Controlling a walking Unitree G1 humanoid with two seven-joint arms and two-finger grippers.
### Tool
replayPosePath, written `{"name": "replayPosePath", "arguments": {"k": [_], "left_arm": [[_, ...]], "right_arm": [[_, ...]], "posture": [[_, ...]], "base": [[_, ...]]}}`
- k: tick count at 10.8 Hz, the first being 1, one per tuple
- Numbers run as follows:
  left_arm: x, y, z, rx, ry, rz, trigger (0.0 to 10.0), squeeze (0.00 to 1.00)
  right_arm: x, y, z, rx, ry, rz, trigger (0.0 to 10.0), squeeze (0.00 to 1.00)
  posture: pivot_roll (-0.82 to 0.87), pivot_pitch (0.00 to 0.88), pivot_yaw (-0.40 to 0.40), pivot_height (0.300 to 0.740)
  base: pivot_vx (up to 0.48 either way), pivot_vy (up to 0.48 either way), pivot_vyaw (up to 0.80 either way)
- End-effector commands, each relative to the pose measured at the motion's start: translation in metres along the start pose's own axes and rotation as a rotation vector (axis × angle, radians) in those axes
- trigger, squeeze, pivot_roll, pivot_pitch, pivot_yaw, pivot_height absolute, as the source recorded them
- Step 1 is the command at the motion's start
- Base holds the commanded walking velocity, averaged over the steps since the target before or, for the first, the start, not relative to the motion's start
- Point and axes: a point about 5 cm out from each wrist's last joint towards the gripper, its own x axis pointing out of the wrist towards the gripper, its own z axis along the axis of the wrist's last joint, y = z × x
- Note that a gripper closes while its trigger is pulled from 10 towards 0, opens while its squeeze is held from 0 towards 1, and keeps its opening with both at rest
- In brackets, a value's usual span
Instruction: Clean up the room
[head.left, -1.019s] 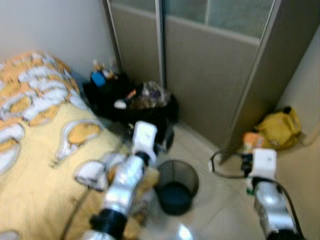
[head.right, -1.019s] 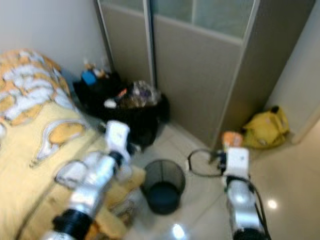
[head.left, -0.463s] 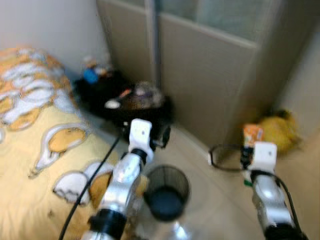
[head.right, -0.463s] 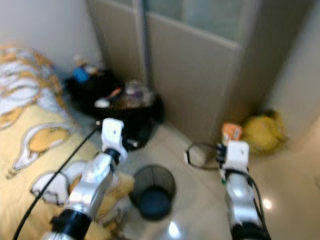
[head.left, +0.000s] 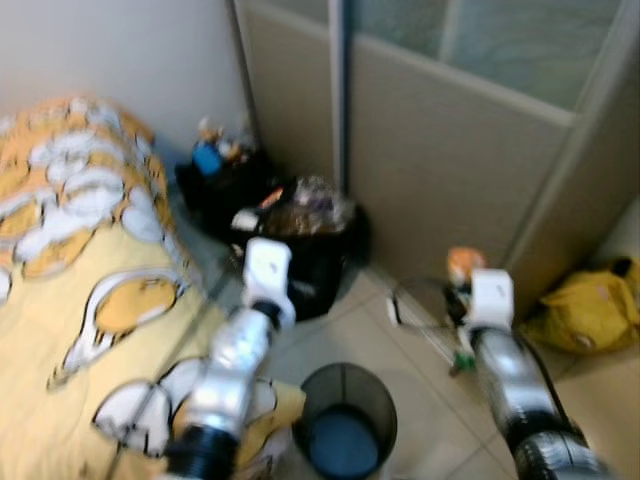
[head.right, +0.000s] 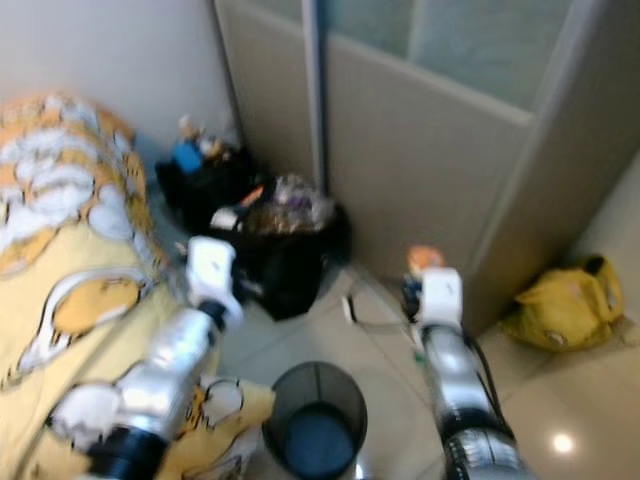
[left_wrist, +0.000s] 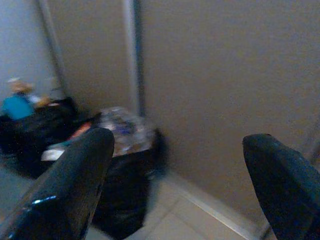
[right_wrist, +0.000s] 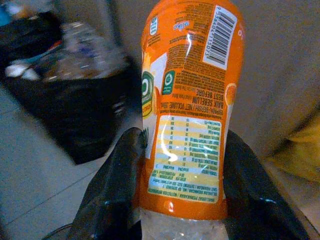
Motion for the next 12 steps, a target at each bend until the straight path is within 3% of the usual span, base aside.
{"name": "replayPosePath", "arguments": {"k": [1, 5, 6, 7, 8, 9, 12], "left_arm": [[-0.007, 0.01, -0.004, 0.012, 0.033, 0.016, 10.0, 0.0], [-0.045, 0.021, 0.0, 0.088, 0.091, -0.034, 10.0, 0.0], [-0.058, 0.008, 0.007, 0.066, 0.084, -0.177, 10.0, 0.0], [-0.062, -0.005, 0.008, 0.079, 0.104, -0.264, 10.0, 0.0], [-0.073, -0.027, 0.01, 0.093, 0.145, -0.414, 10.0, 0.0], [-0.077, -0.035, 0.014, 0.118, 0.145, -0.457, 10.0, 0.0], [-0.079, -0.042, 0.031, 0.122, 0.127, -0.448, 10.0, 0.0]], "right_arm": [[0.0, 0.01, -0.005, 0.003, 0.029, 0.032, 10.0, 0.0], [0.01, 0.013, 0.004, 0.025, 0.068, 0.003, 10.0, 0.0], [0.012, 0.012, 0.009, 0.043, 0.059, -0.027, 10.0, 0.0], [0.013, 0.013, 0.008, 0.05, 0.079, -0.043, 10.0, 0.0], [0.013, 0.017, 0.003, 0.126, 0.143, -0.054, 10.0, 0.26], [0.013, 0.018, 0.0, 0.163, 0.182, -0.051, 10.0, 0.98], [0.014, 0.026, -0.001, 0.194, 0.219, 0.001, 10.0, 1.0]], "posture": [[0.11, 0.05, 0.09, 0.74], [0.25, 0.163, 0.138, 0.74], [0.28, 0.2, 0.13, 0.74], [0.29, 0.215, 0.116, 0.74], [0.29, 0.241, 0.083, 0.74], [0.29, 0.247, 0.073, 0.74], [0.31, 0.262, 0.034, 0.74]], "base": [[0.0, 0.0, 0.0], [0.0, 0.0, 0.0], [0.0, 0.0, 0.0], [0.0, 0.0, 0.0], [0.0, 0.0, 0.0], [0.0, 0.0, 0.0], [0.0, 0.0, 0.0]]}}
